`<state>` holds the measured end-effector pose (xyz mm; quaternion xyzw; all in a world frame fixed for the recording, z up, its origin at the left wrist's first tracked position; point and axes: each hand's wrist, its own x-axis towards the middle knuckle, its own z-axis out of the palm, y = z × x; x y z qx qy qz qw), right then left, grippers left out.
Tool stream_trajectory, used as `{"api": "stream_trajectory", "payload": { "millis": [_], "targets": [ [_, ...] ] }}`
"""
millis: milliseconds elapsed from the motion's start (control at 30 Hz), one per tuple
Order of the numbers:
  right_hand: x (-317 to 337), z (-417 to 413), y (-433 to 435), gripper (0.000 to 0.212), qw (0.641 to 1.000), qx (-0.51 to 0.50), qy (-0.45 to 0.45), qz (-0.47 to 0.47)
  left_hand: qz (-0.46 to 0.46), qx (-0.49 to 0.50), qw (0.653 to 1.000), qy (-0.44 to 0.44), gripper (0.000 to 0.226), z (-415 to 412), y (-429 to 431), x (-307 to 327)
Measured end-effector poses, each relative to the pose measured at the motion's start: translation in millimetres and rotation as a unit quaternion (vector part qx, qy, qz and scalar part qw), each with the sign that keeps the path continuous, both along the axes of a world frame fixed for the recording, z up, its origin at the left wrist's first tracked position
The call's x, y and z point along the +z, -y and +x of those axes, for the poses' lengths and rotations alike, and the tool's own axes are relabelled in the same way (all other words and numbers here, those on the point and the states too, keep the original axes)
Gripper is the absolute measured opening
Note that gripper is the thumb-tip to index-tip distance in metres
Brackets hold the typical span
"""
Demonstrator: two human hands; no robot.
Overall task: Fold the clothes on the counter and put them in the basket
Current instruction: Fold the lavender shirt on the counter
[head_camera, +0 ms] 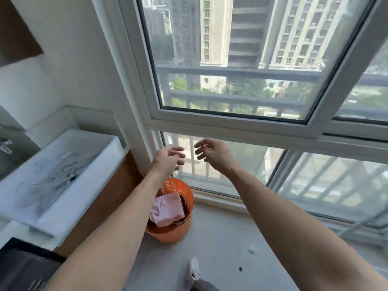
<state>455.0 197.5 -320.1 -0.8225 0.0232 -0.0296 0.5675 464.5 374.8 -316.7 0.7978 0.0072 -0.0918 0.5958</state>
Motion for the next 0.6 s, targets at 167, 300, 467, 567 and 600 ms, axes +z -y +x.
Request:
{"api": "stream_trajectory", "payload": {
  "millis": [167, 300, 467, 567, 600],
  "targets": [
    [44.2, -110.1, 73.9, 0.027, 0.999, -0.036, 0.033, -0.021, -0.037, -0.091, 0.995, 0.026, 0.028, -90.2, 96.3, 40.8],
    [74.5, -185.2, 153.7, 0.023, 0.994, -0.09, 0.052, -0.039, -0.053, -0.166, 0.983, 0.058, 0.024, -153.3, 182.7, 72.7],
    [98.4, -276.2, 272.3, 0.02, 0.982, -0.159, 0.076, -0.068, -0.063, -0.235, 0.967, 0.074, 0.025, -218.0, 298.9, 99.6],
    [104.5, -340.1, 360.5, 0.019, 0.973, -0.206, 0.073, -0.075, -0.08, -0.288, 0.952, 0.07, 0.024, -258.8, 385.0, 106.3],
    [104.3, -358.6, 387.7, 0.019, 0.971, -0.218, 0.067, -0.076, -0.084, -0.302, 0.947, 0.068, 0.024, -269.9, 411.5, 107.6]
  ]
}}
